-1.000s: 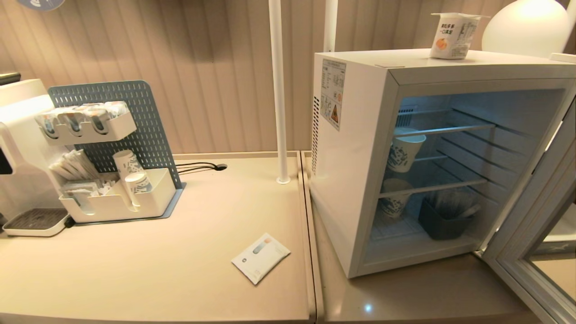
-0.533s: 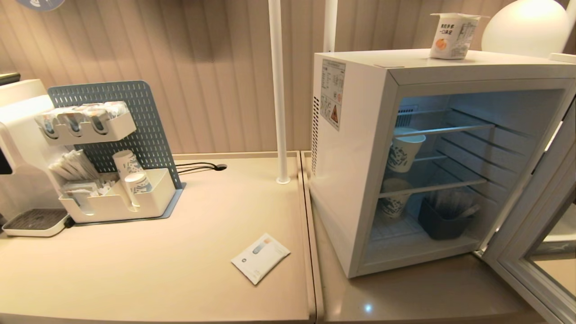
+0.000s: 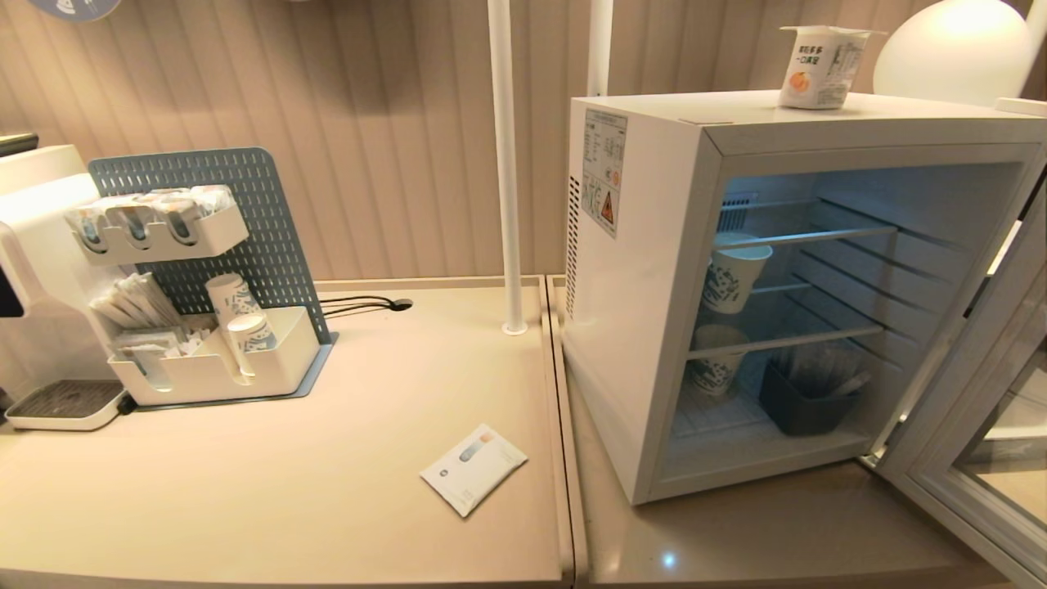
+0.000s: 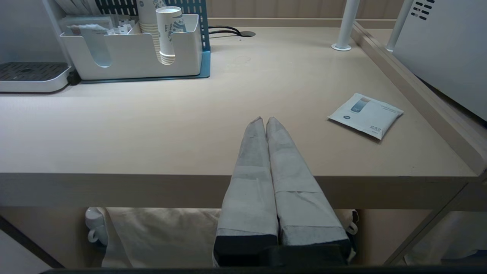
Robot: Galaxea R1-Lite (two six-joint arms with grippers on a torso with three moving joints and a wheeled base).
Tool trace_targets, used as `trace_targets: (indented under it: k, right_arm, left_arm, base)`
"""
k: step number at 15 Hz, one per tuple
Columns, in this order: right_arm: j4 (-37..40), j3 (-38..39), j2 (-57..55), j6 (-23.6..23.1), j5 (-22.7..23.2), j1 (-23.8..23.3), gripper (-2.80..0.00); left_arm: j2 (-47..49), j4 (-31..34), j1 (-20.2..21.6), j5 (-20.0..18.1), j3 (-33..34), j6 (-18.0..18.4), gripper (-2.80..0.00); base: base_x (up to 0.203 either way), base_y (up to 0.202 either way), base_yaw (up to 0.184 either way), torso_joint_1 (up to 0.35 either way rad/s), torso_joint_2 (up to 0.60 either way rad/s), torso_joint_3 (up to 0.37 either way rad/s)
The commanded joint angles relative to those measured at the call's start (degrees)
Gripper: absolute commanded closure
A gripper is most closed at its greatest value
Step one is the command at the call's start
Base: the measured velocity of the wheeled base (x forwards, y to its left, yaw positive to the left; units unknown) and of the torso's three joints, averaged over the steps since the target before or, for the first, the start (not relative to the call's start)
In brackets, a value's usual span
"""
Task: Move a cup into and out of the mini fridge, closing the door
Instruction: Close the freezer door
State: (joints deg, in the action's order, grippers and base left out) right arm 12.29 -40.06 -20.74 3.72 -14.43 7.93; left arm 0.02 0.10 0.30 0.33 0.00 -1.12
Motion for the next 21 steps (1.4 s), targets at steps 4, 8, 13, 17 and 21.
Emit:
trace_targets:
  k: [4, 8, 13, 17, 21]
  right_arm:
    - [-0.49, 1.48, 3.94, 0.40, 16.75, -4.93, 0.00]
    - [-1.74, 9.10, 5.71, 1.64, 20.23, -11.05, 0.00]
    - [-8.45, 25.48, 17.69, 1.08, 29.30, -7.72, 0.00]
    - [-11.45, 39.25, 20.77, -4.36, 23.08, -7.73, 0.00]
    - [-1.65, 34.79, 20.76, 3.23, 19.13, -7.68, 0.00]
  left_arm:
    - [-0.02, -0.01, 0.05, 0.02, 0.09, -0.02, 0.00]
    - [-0.02, -0.01, 0.05, 0.02, 0.09, 0.07, 0.00]
    - [-0.02, -0.01, 0.05, 0.02, 0.09, -0.02, 0.00]
    - [-0.02, -0.01, 0.05, 0.02, 0.09, -0.02, 0.00]
    - [-0.02, -0.01, 0.05, 0.02, 0.09, -0.02, 0.00]
  base:
    - [0.000, 0.000, 0.000, 0.000, 0.00, 0.000]
    - [0.000, 0.000, 0.000, 0.000, 0.00, 0.000]
    - [0.000, 0.000, 0.000, 0.000, 0.00, 0.000]
    - [0.000, 0.000, 0.000, 0.000, 0.00, 0.000]
    - [0.000, 0.000, 0.000, 0.000, 0.00, 0.000]
